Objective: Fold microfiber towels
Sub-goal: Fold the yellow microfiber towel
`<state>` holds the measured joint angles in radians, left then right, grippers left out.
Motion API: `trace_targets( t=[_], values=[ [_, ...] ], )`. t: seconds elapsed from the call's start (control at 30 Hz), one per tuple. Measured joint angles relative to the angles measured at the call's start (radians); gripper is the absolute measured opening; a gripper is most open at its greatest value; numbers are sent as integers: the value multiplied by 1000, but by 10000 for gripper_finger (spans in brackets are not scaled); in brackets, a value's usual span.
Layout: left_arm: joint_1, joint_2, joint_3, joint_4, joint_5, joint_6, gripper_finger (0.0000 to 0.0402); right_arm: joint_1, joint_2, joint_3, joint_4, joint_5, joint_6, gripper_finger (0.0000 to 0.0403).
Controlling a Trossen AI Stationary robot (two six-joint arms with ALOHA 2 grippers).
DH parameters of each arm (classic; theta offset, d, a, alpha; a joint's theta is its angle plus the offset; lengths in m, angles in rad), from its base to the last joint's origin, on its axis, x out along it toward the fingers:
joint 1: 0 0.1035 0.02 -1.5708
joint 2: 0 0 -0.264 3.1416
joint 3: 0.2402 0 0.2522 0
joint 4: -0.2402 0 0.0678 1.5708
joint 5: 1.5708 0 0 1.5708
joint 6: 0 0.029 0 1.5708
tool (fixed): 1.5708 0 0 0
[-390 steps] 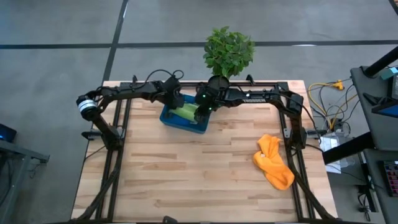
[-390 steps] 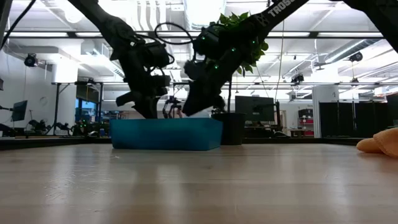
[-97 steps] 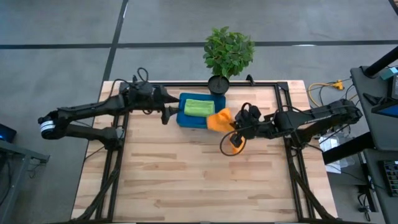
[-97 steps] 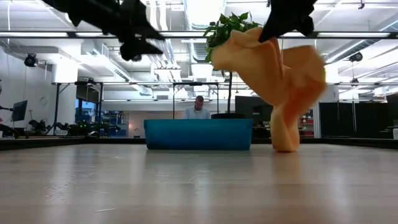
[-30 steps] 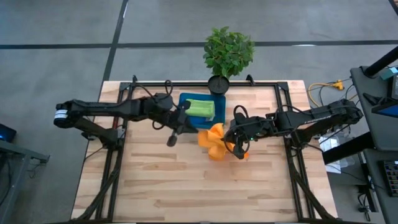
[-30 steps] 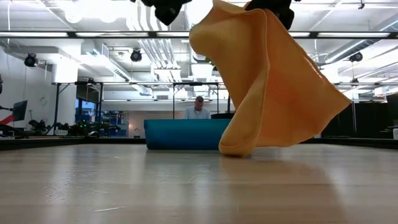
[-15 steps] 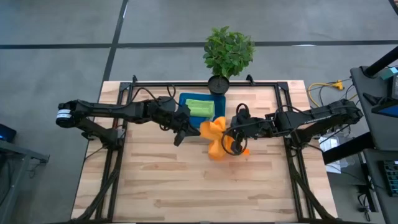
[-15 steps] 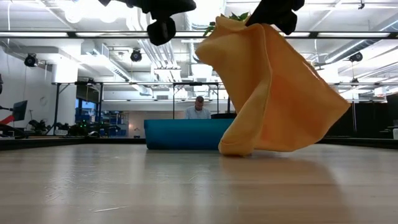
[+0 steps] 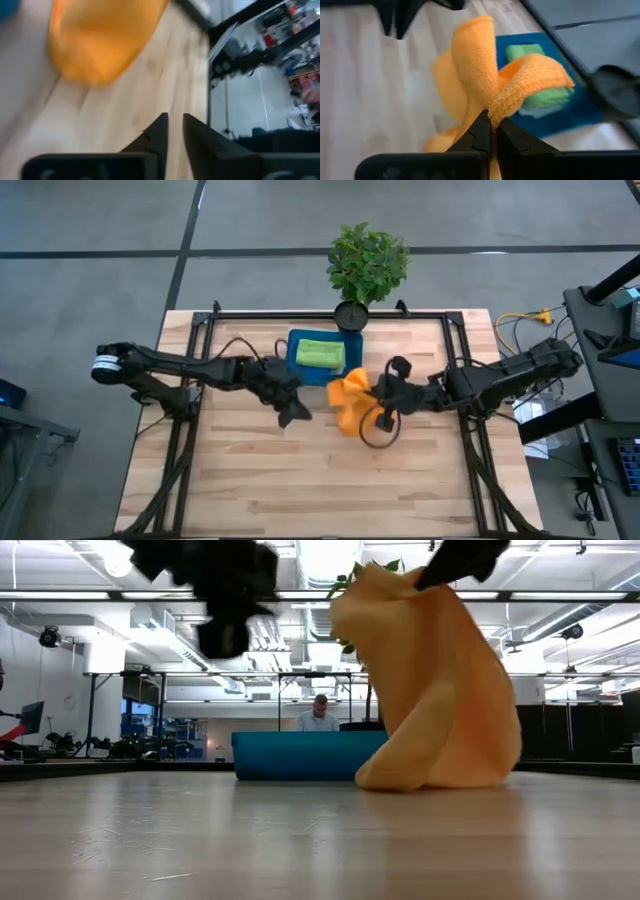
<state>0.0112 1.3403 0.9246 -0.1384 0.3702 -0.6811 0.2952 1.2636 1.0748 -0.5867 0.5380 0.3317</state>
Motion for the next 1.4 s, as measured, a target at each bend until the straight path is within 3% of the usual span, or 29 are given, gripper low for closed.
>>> trace_targets(
  t=[0.17, 0.3, 0.43, 0.73, 0.87, 1.13, 1.27, 1.4],
  values=[
    [-39, 8, -116, 69, -5, -124, 136, 120, 0, 0, -125, 226, 25, 9],
    [-39, 35, -196, 287, -14, -304, 211, 200, 0, -17, -170, 376, 69, 9],
    [-40, 81, -236, 524, -94, -473, 254, 252, 0, -60, -166, 452, 64, 9],
    [-47, 171, -235, 821, -368, -781, 265, 303, 0, -208, -161, 568, 61, 9],
    [-52, 208, -215, 836, -419, -871, 265, 305, 1, -252, -156, 620, 61, 9],
    [-70, 276, -167, 842, -641, -1065, 265, 305, 98, -265, -133, 653, 50, 9],
    [-70, 293, -142, 840, -688, -1162, 265, 309, 194, -244, -131, 659, 46, 9],
    [-71, 321, -120, 833, -665, -1266, 265, 310, 303, -208, -133, 701, -6, 9]
  ],
)
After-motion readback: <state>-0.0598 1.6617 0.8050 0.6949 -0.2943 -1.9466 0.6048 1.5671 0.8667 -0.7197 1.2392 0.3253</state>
